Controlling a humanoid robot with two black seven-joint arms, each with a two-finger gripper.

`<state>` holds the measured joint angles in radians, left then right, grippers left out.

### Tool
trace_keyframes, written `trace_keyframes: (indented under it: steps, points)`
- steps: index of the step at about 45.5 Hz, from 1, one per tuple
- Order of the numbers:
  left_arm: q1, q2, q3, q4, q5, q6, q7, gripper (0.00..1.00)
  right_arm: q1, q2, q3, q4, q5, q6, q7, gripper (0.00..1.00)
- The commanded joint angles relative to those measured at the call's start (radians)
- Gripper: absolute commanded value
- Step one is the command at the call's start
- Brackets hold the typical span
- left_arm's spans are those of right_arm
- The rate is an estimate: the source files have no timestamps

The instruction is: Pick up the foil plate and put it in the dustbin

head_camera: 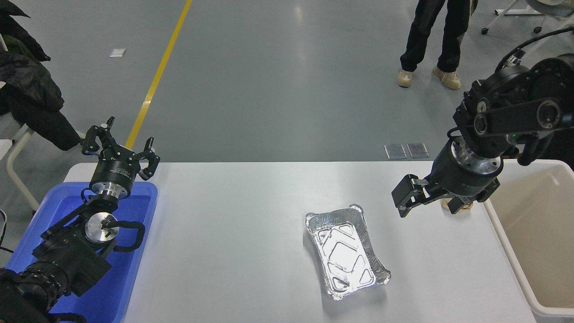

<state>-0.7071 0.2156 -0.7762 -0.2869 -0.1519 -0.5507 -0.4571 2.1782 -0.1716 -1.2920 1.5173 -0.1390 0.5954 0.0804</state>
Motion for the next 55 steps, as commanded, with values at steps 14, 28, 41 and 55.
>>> trace_keyframes:
  steps: [14,28,41,55]
  points:
    - [0.0,-0.001,0.0,0.0,0.0,0.0,0.0,0.99,-0.034,0.003,0.007,-0.005,-0.007,-0.046,-0.001,1.0]
    - [0.0,-0.001,0.0,0.0,0.0,0.0,0.0,0.99,-0.126,0.09,0.02,-0.114,-0.004,-0.126,-0.001,1.0]
    - [0.0,0.001,0.0,0.0,0.0,0.0,0.0,0.99,-0.291,0.172,0.022,-0.223,-0.002,-0.295,0.001,1.0]
    - [0.0,-0.001,0.0,0.0,0.0,0.0,0.0,0.99,-0.512,0.172,0.045,-0.362,-0.039,-0.424,0.001,1.0]
